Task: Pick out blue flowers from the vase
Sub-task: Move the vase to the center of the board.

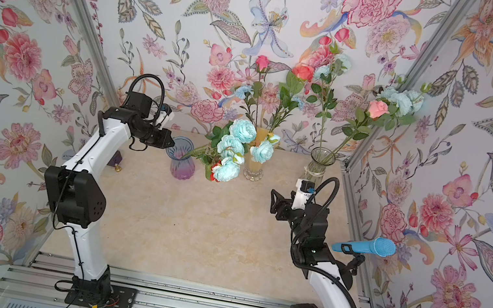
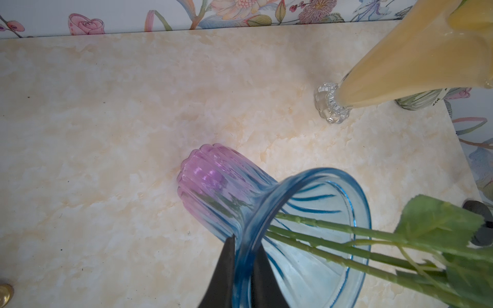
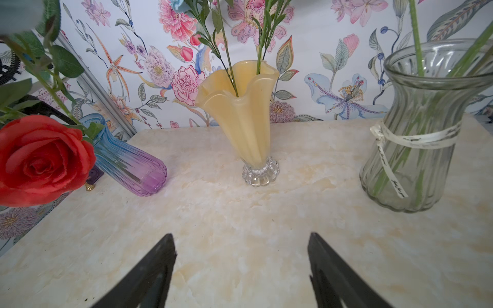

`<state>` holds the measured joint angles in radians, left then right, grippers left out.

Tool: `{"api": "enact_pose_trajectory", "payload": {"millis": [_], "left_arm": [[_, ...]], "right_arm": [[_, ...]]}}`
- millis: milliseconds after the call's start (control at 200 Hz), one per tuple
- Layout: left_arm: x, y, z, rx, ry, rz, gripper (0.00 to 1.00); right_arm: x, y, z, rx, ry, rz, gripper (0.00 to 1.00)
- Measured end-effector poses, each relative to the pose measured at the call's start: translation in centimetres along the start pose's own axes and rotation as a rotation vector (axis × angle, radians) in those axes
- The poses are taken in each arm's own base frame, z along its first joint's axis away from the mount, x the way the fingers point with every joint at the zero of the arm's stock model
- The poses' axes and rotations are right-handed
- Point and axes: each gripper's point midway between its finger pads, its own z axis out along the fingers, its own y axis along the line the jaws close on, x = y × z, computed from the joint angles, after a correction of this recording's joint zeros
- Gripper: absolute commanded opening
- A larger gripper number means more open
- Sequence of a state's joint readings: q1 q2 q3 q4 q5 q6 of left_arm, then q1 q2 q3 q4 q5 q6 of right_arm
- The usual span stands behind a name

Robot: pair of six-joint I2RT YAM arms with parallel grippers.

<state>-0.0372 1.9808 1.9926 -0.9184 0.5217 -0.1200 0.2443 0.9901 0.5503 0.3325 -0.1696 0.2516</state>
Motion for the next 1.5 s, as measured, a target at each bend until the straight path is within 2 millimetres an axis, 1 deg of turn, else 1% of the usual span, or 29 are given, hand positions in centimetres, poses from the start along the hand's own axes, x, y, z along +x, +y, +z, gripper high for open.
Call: {"api": "enact_pose_trajectory", "payload": {"millis": [170,330,585,776,906,1081,1191,1376,1501], "left_arm": [[-0.2,0.5,0.2,0.047,-0.004,-0.043,0.0],[-0.2,-0.3,0.5,0.099,-0.003,-0.049,0.0],[-0.2,-1.7,1.7,0.219,0.002,-0.068,0.0],[-0.1,-2.3,1.9,0.249,0.009,-0.067,0.0],[0.0,-3.5,2.3,0.262,0.018,-0.048,0.0],[0.7,-6.2,2.7,0.271,0.044,-0.006,0.0],[1.4,-7.6,2.4,0.254,0.065,0.016,0.0],[2.5,-9.3,1.8,0.216,0.096,0.026,0.0],[2.6,-10.6,1.1,0.198,0.091,0.036,0.0]], "right_arm": [[0.0,0.0,0.0,0.0,0.0,0.0,0.8],[0.1,0.0,0.1,-0.004,0.005,0.001,0.79],[0.0,0.1,0.2,-0.006,0.006,0.001,0.79],[0.0,0.1,0.4,-0.005,0.012,0.002,0.79],[0.1,0.1,0.5,-0.005,0.016,0.002,0.79],[0.1,0.1,0.5,-0.007,0.017,0.003,0.79],[0.2,0.1,0.5,-0.007,0.019,0.003,0.79],[0.4,0.1,0.6,-0.009,0.026,0.004,0.79],[0.3,0.1,0.6,-0.011,0.026,0.004,0.79]]}}
